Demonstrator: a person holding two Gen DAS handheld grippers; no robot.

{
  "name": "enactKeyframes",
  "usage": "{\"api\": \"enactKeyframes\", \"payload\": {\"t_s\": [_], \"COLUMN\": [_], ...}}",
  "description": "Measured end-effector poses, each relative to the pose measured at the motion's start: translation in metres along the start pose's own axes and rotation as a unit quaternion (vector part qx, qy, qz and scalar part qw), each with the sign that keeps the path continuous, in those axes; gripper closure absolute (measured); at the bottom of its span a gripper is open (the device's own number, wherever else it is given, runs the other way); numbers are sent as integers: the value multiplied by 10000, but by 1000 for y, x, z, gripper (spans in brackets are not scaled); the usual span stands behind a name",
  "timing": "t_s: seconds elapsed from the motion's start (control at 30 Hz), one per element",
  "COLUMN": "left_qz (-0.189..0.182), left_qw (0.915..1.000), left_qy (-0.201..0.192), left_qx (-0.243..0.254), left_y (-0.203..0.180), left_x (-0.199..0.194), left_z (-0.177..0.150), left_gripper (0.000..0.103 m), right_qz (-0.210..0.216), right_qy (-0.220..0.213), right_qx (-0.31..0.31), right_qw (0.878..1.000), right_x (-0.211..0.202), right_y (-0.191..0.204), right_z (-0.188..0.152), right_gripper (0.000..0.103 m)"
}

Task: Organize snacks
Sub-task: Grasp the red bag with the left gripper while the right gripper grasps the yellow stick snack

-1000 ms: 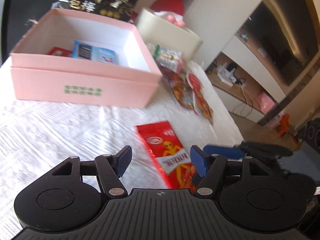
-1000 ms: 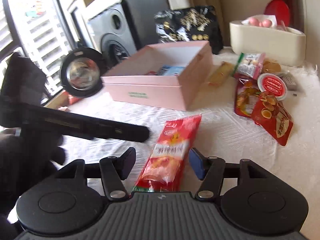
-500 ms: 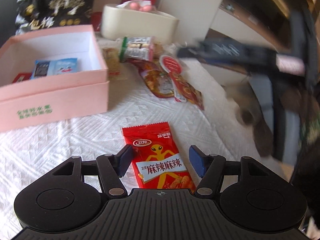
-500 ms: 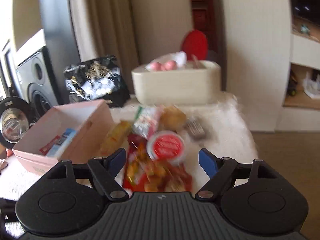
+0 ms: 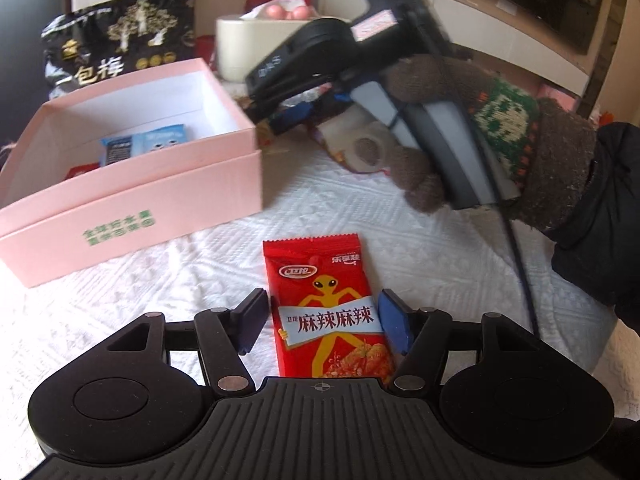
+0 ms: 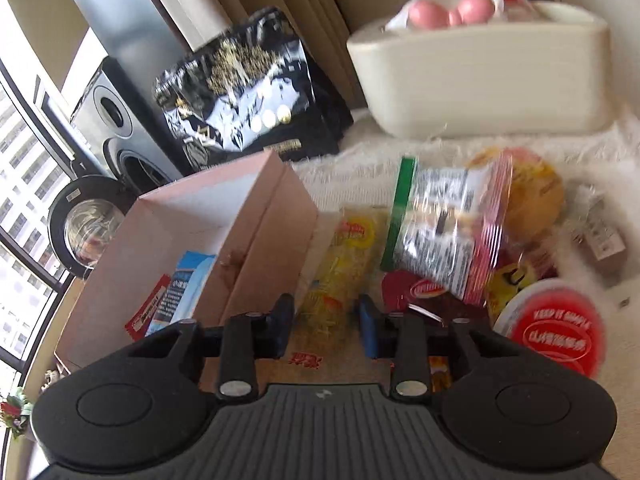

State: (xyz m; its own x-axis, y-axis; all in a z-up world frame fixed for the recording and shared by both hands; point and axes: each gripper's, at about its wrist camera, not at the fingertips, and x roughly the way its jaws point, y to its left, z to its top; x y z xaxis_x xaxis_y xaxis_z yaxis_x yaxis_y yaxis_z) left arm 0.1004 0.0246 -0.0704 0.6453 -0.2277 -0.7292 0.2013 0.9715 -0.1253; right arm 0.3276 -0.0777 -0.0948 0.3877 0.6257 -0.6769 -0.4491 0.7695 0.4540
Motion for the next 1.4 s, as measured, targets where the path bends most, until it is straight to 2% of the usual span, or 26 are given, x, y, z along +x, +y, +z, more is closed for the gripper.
{"api": "enactKeyframes", "payload": {"t_s": [0.17, 0.27, 0.37, 0.43, 0.57, 0.63, 0.7, 0.73, 0.83, 0.9, 0.97, 1.03, 1.13, 1.2, 1.23, 1.27, 1.3, 1.4], "left_qz": [-65, -65, -82, -108, 38, 113, 182, 206, 218, 185, 195, 174, 223, 199, 169, 145, 146, 158], "left_qw": [9999, 9998, 9995, 9994, 10000, 9998, 9996, 9996, 9997, 9998, 9997, 9997, 9993, 9989, 9988, 9987, 9987, 9988], "left_qy": [-4, -30, -51, -61, -64, -58, -60, -80, -102, -100, -123, -156, -169, -132, -117, -106, -107, -141], "left_qx": [-146, -200, -293, -321, -36, 120, 193, 182, 95, 60, 7, -88, -244, -395, -443, -467, -467, -432], "left_y": [7, 8, 7, 6, -7, -11, -15, -16, -16, -14, -11, -9, -8, -7, -6, -6, -6, -8], "left_x": [-9, -13, -11, -11, -9, -6, -7, -8, -12, -14, -16, -18, -23, -29, -32, -36, -40, -56], "left_z": [-6, -8, -6, -5, -7, -7, -8, -11, -15, -16, -17, -19, -21, -23, -25, -28, -31, -41], "left_gripper": [36, 36, 36, 36, 36, 36, 36, 36, 36, 37, 41, 43, 50, 51, 51, 51, 51, 52], "right_qz": [10, 184, 164, -33, -824, -968, -1040, -1116, -1177, -1107, -999, -891, -892, -918, -956, -975, -918, -688], "right_qy": [3, -93, -157, -162, -354, -381, -399, -429, -575, -725, -885, -833, -603, -375, -345, -332, -259, -166], "right_qx": [-182, -405, -664, -879, -1604, -1712, -1700, -1698, -1787, -1949, -2104, -2038, -1611, -1346, -1317, -1372, -1435, -1613], "right_qw": [9998, 9990, 9975, 9960, 9830, 9797, 9791, 9782, 9751, 9718, 9685, 9714, 9811, 9859, 9861, 9852, 9850, 9844], "right_x": [-40, -87, -126, -144, -165, -169, -170, -169, -164, -160, -154, -144, -124, -115, -116, -119, -124, -146], "right_y": [8, 18, 25, 28, 35, 35, 34, 33, 35, 42, 47, 48, 41, 34, 33, 35, 37, 47], "right_z": [-18, -43, -76, -99, -141, -152, -157, -160, -161, -163, -162, -156, -141, -135, -135, -136, -137, -148], "right_gripper": [72, 73, 73, 74, 74, 68, 44, 39, 32, 21, 20, 20, 25, 56, 60, 71, 74, 75]}}
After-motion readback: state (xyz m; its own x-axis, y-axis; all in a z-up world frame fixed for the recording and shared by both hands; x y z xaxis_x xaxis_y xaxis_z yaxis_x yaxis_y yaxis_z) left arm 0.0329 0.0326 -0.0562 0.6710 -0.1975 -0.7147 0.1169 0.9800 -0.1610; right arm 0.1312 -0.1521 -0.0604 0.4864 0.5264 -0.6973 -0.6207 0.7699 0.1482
